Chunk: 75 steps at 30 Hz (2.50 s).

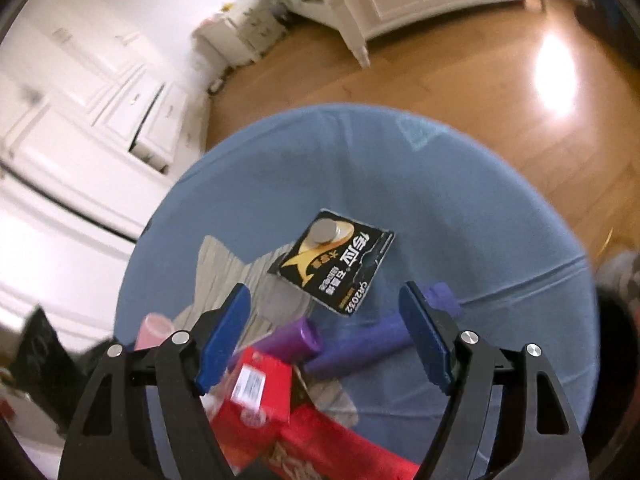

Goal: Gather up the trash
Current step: 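Grasp the pink hair roller with the left gripper while the right grasps the black packet, then carry the pink roller and black packet in both grippers over the bin, then open both grippers to drop the roller and packet into the bin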

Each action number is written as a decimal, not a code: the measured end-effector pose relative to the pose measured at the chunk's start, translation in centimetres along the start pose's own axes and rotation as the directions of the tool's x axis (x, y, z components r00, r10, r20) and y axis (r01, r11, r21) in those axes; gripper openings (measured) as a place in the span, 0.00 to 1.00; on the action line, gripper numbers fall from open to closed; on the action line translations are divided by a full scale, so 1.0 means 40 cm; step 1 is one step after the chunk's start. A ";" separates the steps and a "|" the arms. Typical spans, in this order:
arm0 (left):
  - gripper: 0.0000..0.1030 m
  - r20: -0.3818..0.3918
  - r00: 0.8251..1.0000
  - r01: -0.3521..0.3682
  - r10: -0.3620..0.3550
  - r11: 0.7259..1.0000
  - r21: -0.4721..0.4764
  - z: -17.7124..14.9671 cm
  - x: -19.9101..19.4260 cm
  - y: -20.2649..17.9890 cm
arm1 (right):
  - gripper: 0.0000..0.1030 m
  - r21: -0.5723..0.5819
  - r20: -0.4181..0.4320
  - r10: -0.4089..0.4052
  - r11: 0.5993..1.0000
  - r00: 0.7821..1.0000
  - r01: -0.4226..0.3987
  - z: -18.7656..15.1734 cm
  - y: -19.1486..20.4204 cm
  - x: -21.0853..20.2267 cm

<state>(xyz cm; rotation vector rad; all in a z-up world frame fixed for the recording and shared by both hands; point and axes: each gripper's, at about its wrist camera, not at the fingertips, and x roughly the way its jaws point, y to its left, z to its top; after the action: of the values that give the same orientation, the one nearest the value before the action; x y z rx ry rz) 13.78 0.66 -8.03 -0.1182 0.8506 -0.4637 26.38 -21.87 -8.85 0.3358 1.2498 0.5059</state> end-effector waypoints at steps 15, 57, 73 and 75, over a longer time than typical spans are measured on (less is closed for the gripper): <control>0.28 0.027 0.999 0.035 -0.033 0.997 -0.065 -0.004 -0.023 0.037 | 0.03 0.019 0.169 0.129 0.991 0.977 -0.134 -0.007 -0.008 -0.123; 0.28 -0.195 0.908 0.397 -0.370 0.909 0.125 0.063 0.286 -0.700 | 0.03 0.011 0.503 -0.483 0.833 0.717 0.553 -0.567 -0.425 -0.382; 0.28 -0.301 0.887 0.386 -0.349 0.919 0.073 0.056 0.443 -0.712 | 0.03 0.093 0.446 -0.395 0.913 0.803 0.398 -0.572 -0.550 -0.314; 0.28 -0.305 0.887 0.385 -0.346 0.920 0.074 0.055 0.449 -0.713 | 0.03 0.097 0.443 -0.389 0.917 0.808 0.388 -0.571 -0.552 -0.309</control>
<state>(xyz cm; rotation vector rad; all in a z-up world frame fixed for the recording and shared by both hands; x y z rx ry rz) 15.71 -32.93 -11.02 -0.0897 1.0848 -0.9100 5.67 -47.82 -16.59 0.1742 0.8243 0.0580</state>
